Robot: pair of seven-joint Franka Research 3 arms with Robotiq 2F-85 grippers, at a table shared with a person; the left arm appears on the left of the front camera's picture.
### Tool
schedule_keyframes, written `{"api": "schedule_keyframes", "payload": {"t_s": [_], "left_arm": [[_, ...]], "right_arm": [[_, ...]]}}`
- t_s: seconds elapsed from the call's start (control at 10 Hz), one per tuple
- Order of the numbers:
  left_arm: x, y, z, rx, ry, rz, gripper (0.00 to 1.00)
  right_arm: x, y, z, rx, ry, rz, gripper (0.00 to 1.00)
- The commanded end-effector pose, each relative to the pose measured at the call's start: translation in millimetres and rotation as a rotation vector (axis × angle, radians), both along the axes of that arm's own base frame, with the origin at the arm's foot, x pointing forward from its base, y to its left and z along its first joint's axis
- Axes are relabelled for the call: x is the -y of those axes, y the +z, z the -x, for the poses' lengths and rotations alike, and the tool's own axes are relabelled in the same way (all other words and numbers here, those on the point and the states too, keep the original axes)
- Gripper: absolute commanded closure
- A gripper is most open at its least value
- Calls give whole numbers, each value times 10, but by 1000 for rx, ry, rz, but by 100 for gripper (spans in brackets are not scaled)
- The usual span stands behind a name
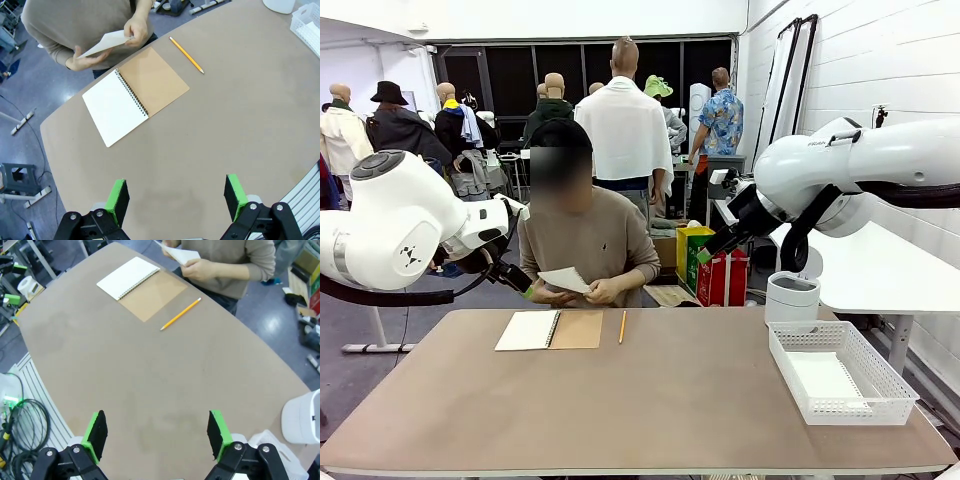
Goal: Sort the paper based on its condition.
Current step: If a person hands you a paper, place it in the Organizing basket , and if it's crumpled, put it in the Trash can.
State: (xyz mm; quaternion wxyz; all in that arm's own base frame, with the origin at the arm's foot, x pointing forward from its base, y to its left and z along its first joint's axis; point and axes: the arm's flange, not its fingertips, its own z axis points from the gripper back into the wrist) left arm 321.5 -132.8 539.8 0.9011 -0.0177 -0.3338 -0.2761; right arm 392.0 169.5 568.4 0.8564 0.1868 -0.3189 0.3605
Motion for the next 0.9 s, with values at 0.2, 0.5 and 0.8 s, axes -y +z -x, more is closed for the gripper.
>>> {"api": "schedule_keyframes", "payload": {"t_s": [0.2,0.5,0.8], "left_arm": [[-12,-5,3,-1,1,3,0],[-12,-5,3,-1,1,3,0],[-12,-5,3,-1,1,3,0]], "right_arm": [[-1,15,0,-7,4,0,0],[-1,15,0,-7,4,0,0],[-1,15,0,-7,4,0,0]]}}
